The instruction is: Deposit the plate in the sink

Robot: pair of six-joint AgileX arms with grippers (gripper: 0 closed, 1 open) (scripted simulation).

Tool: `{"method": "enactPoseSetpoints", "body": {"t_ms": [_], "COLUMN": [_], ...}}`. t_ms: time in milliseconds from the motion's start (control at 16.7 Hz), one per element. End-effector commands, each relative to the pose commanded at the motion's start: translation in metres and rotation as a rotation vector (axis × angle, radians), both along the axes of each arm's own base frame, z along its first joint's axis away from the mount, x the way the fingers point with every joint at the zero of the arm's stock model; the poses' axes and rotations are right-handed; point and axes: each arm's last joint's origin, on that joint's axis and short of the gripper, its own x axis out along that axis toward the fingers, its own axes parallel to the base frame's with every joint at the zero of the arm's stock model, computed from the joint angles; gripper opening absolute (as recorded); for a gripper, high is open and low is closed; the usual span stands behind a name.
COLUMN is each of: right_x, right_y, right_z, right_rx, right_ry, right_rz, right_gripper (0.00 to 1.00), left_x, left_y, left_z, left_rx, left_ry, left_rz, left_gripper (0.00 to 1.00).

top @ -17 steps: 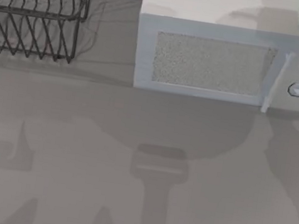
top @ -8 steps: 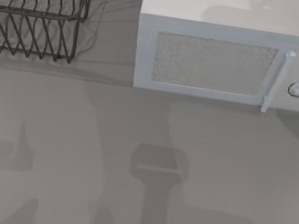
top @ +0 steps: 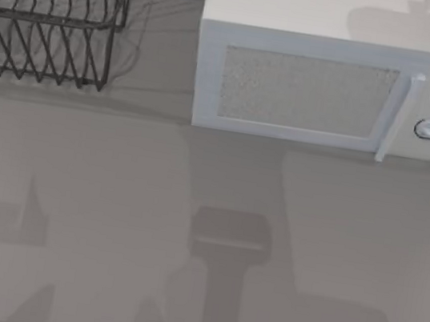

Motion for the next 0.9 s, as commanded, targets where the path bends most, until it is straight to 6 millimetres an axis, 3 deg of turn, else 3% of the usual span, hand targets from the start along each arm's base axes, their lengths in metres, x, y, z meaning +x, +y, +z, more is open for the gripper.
{"method": "enactPoseSetpoints", "body": {"t_ms": [780, 900], "right_x": [0.0000, 0.0000], "right_y": [0.0000, 0.0000], "right_z": [0.0000, 0.0000], "right_rx": [0.000, 0.000], "right_ry": [0.000, 0.000], "right_rz": [0.000, 0.000], "right_gripper": [0.98, 1.00], "left_x": [0.0000, 0.0000], "left_y": [0.0000, 0.0000], "left_z": [0.0000, 0.0000], "left_rx": [0.000, 0.000], "left_ry": [0.000, 0.000], "left_rz": [0.000, 0.000], "left_gripper": [1.00, 1.00]}}
